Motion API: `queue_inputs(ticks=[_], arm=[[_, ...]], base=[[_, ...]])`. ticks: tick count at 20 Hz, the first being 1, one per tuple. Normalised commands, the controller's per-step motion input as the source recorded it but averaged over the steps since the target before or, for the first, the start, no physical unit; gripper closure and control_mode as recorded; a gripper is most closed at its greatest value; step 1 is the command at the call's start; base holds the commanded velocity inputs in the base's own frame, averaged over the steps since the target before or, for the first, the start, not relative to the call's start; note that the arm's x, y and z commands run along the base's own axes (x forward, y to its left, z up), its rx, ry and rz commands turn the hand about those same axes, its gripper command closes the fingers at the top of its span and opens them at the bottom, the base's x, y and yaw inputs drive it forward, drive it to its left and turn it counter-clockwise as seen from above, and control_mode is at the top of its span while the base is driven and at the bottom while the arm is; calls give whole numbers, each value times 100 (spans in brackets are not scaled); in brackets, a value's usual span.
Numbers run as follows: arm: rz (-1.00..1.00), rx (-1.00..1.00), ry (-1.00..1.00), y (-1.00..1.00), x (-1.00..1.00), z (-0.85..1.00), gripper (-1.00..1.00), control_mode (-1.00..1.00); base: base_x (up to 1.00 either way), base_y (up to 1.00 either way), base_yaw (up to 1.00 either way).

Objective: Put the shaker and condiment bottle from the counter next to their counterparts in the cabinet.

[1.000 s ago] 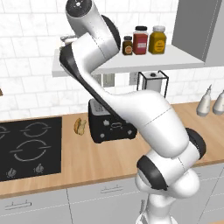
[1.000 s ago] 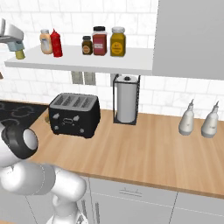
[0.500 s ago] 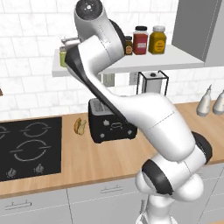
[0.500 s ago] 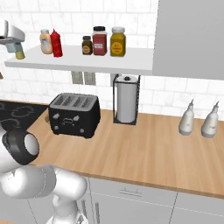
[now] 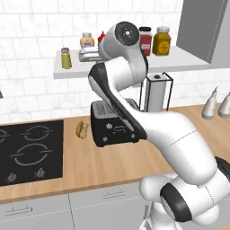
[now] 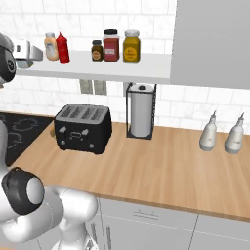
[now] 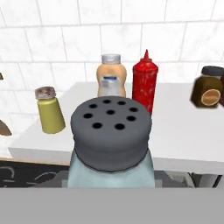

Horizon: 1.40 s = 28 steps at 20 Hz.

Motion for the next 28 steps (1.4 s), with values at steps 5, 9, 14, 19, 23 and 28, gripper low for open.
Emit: queue_inputs(ticks=[5,9,14,19,23,28], arm=[[17,13,0,-5,29,-11,100,-100],[8,6,4,0,31,0,100,-100],[10,1,0,2,36,7,100,-100],[5,-7,-1,18,14,3,100,-100],[11,-11,-3,31,2,0,100,-100],[8,-2,-5,10,16,0,100,-100]], base=[[0,0,0],[0,0,0],[0,0,0],[0,0,0],[0,0,0],[0,0,0]])
